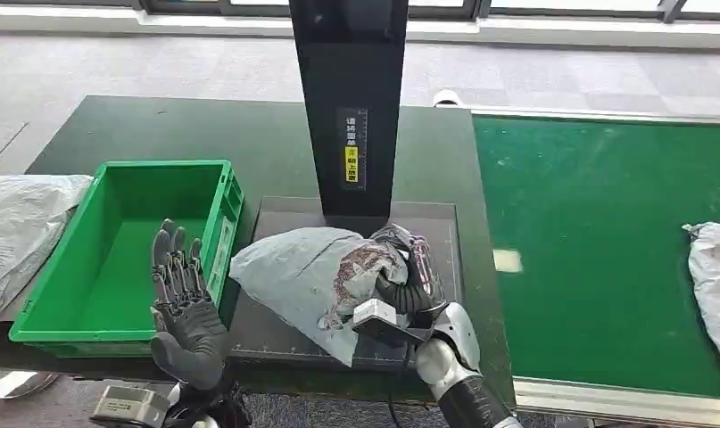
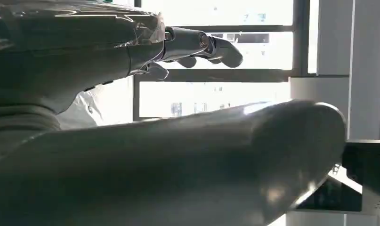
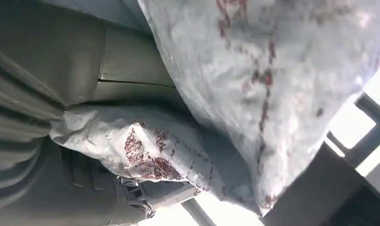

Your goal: Moved the parcel from conveyor to table for the left to box.

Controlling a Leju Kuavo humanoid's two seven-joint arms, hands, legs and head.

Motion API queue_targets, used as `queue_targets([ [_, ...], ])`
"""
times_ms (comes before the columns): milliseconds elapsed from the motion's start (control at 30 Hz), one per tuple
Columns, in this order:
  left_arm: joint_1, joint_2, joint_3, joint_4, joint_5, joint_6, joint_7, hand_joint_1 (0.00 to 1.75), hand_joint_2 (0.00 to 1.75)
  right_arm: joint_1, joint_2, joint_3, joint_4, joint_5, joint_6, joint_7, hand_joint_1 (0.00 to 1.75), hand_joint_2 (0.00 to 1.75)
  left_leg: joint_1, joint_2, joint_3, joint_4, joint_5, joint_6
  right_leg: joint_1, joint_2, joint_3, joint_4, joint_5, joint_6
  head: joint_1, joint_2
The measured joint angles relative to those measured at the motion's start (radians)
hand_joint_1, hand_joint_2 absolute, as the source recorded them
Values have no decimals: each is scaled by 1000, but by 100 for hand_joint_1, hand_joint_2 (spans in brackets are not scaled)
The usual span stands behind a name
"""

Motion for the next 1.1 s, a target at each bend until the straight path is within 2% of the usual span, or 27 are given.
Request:
queue_targets([
  [33, -1, 0, 0, 1, 0, 2, 0, 0, 0, -19, 3, 0, 34, -3, -12, 0, 175, 175, 0, 0, 0, 0, 0, 0, 0, 0, 0, 0, 0, 0, 0, 0],
  [67, -1, 0, 0, 3, 1, 2, 0, 0, 0, -35, 7, 0, 66, -2, -30, 0, 2, 175, 0, 0, 0, 0, 0, 0, 0, 0, 0, 0, 0, 0, 0, 0],
  [367, -11, 0, 0, 28, -6, -23, 0, 0, 0, -114, 32, 0, 277, 24, -137, 32, 0, 175, 0, 0, 0, 0, 0, 0, 0, 0, 0, 0, 0, 0, 0, 0],
  [633, -27, 0, 0, 72, -26, -39, 0, 0, 0, -80, 28, 0, 286, 64, -97, 83, 0, 175, 0, 1, 0, 0, 0, 0, 0, 1, -1, 0, 0, 0, 0, 0],
  [767, -31, 0, 5, 87, -21, -56, 0, 0, 0, -58, 21, 0, 273, 105, -41, 134, 0, 175, 0, 1, 1, 0, 0, 0, 0, 1, 0, 0, 0, 0, 0, 0],
  [1100, -43, -3, 13, 129, -42, -113, 0, 0, 0, 58, -29, -5, 118, 197, 79, 183, 0, 175, 0, 1, 1, 0, 0, 0, 0, 1, 0, -1, 0, 0, 0, 0],
])
